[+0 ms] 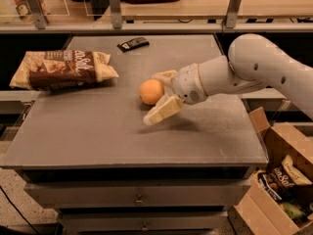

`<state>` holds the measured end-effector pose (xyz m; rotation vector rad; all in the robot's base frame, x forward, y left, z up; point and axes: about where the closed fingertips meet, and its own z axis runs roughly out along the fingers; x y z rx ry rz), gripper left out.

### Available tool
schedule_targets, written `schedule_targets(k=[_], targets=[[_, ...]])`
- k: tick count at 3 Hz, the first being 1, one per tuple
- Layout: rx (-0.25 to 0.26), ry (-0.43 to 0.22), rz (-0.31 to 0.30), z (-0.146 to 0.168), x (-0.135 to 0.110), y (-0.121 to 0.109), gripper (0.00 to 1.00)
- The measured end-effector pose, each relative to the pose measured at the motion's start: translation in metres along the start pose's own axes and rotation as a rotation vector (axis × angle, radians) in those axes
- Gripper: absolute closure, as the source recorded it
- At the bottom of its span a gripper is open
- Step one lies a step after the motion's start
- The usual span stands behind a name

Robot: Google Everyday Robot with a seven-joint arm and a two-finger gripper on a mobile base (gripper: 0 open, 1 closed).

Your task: Move orange near brown chip bag

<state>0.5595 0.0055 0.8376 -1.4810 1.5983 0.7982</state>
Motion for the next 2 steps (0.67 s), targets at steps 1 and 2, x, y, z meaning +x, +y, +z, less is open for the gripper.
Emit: schedule_targets(k=[1, 2], targets=[[-0.002, -0.013, 0.010, 0.0069, -0.0032, -0.0052, 0.39], [-0.006, -0.007, 0.009, 0.0084, -0.0059, -0.0062, 0.63]])
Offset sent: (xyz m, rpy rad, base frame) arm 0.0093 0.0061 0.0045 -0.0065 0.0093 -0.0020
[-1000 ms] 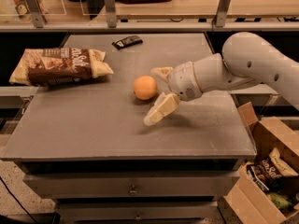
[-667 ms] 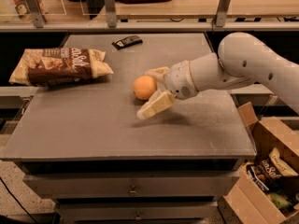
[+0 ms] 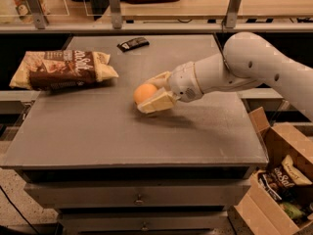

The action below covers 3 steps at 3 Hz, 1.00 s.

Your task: Move orange near brown chip bag

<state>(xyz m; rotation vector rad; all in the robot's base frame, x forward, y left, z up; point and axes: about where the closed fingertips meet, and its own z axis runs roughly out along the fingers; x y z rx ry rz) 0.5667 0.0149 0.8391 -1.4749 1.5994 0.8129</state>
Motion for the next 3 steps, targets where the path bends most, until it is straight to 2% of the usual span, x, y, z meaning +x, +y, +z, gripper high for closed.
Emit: schedule_targets(k=[1, 2, 3], targets=[[-0.013, -0.003, -0.004, 0.002, -0.005, -0.001, 0.86], [-0.040, -0.016, -0.029, 0.014, -0.018, -0.005, 1.00], [-0.089, -0.037, -0.064, 0.032, -0.035, -0.009, 1.00]])
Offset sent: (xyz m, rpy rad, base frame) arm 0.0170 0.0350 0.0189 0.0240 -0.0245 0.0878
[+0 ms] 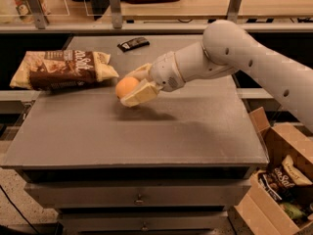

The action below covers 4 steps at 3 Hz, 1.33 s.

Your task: Move orange near brown chip bag

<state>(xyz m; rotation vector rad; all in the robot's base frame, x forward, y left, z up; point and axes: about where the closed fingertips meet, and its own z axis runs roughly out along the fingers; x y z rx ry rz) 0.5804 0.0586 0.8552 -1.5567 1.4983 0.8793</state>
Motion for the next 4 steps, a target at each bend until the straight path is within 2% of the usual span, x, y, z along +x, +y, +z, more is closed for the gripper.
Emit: schedule_targets(k=[2, 4], targets=[[-0.080, -0.036, -0.065, 0.041, -0.021, -0.014, 1.00], [-0.107, -0.080, -0.104, 0.059, -0.025, -0.020, 1.00]])
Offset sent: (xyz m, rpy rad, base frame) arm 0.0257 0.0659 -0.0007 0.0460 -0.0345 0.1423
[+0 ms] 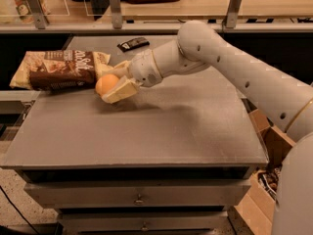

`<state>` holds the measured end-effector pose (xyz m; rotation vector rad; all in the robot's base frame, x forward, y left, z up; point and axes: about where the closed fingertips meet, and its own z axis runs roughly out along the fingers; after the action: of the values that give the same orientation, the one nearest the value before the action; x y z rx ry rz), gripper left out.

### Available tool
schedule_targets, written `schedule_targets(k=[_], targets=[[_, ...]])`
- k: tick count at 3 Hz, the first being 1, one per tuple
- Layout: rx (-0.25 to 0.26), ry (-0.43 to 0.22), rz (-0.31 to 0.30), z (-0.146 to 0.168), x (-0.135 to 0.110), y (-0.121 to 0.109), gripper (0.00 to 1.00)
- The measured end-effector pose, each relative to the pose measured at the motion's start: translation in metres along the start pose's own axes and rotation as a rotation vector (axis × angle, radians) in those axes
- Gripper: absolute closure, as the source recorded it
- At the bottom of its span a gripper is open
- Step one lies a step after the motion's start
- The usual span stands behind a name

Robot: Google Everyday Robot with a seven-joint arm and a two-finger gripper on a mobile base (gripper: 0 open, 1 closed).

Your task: Move orange near brown chip bag

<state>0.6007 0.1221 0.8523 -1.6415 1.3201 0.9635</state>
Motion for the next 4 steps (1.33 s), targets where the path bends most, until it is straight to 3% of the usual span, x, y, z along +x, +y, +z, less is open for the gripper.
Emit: schedule_targets(k=[1, 2, 4], targets=[[-0.002, -0.002, -0.030, 0.001, -0.001, 0.000, 0.84], [0.019, -0.001, -0.042, -0.003, 0.001, 0.000, 0.59], [0.091, 0.014, -0.007, -0.014, 0.014, -0.005, 0.13]])
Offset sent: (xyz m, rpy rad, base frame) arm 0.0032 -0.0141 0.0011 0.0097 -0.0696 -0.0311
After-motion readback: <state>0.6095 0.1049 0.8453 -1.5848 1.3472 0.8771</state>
